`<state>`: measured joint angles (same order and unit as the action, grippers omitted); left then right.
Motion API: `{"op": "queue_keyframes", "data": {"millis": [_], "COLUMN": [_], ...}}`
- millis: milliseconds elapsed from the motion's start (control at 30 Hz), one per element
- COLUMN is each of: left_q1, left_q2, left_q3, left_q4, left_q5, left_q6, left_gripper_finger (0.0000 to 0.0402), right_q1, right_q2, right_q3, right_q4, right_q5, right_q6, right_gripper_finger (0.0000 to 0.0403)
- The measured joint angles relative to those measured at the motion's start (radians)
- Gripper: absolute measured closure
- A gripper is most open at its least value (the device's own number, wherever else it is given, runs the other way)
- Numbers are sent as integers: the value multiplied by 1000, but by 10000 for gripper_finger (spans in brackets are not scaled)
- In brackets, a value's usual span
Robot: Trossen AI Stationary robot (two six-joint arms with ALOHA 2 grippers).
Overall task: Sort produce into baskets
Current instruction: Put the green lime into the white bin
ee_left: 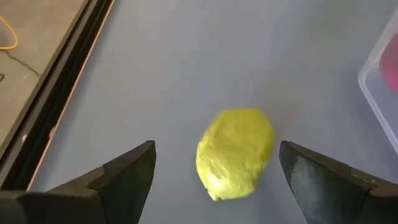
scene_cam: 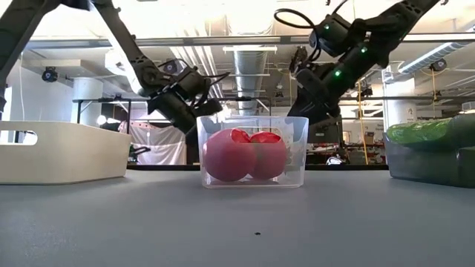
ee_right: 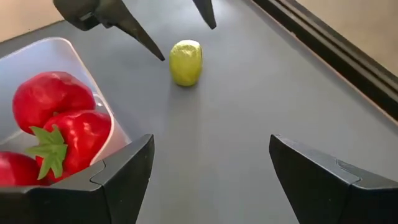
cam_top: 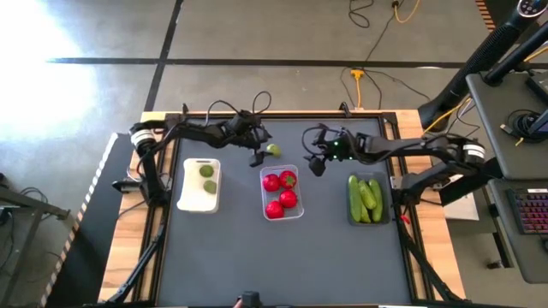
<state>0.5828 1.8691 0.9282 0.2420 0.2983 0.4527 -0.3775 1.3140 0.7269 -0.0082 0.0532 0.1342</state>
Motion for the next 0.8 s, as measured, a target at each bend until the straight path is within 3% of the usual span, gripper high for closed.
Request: {"op": "queue_keyframes", "data": {"millis": [200,500,633,800], "left_q1": [-2,-20,-31,-46], "left_q2": [62,93,93,93], "left_q3": [51,92,92,92], "left_q4": [-41,-57,-66,-80], "left_q5": [91,34,28,-33], "left_q6": [48,88,99,120], "left_gripper_finger": [78,85,112,175], "right_q1": [0,11,22,38], "right_q2": [32,44,44,44], "right_q3": [-2,-2,-3,-3], "right_q4": [-2,-2,-1,-1], "right_q5": [-1,-8,-8,-8], "right_q6": [21,25,31,39], "right_gripper_finger": [97,98,92,96]}}
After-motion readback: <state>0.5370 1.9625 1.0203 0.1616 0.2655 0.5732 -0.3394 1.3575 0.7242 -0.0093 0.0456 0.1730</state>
